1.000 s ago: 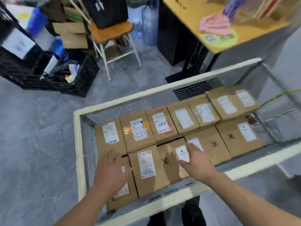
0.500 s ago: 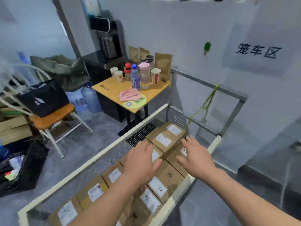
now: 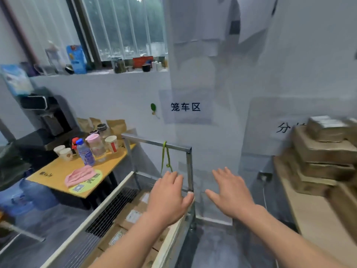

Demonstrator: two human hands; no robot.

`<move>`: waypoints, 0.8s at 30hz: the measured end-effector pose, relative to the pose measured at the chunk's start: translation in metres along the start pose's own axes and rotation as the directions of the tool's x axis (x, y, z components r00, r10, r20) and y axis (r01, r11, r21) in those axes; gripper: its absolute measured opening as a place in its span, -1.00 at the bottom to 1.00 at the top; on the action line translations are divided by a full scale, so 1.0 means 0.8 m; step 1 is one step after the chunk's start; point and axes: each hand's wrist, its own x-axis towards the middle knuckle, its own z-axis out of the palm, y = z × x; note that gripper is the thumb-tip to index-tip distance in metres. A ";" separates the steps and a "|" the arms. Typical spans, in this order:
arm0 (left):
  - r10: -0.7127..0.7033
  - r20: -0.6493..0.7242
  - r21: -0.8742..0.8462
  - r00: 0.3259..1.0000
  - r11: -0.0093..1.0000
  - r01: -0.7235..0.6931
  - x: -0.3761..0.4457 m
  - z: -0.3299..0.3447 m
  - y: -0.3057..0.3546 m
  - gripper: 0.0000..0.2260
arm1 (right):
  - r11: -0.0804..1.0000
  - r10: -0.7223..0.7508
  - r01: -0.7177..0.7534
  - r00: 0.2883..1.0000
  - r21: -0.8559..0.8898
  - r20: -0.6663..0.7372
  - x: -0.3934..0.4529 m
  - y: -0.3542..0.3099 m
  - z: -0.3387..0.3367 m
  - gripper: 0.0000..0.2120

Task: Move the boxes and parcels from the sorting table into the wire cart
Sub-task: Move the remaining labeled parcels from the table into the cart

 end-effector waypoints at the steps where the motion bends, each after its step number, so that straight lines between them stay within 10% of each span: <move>1: 0.014 0.008 0.009 1.000 1.000 -0.014 0.012 -0.002 0.021 -0.44 | 1.000 0.021 -0.021 1.000 0.004 -0.018 -0.003 0.021 -0.011 -0.33; 24: 0.498 0.001 -0.067 0.867 0.866 -0.496 0.219 0.018 0.339 -0.37 | 0.855 0.513 -0.517 0.830 0.043 -0.221 -0.074 0.317 -0.132 -0.32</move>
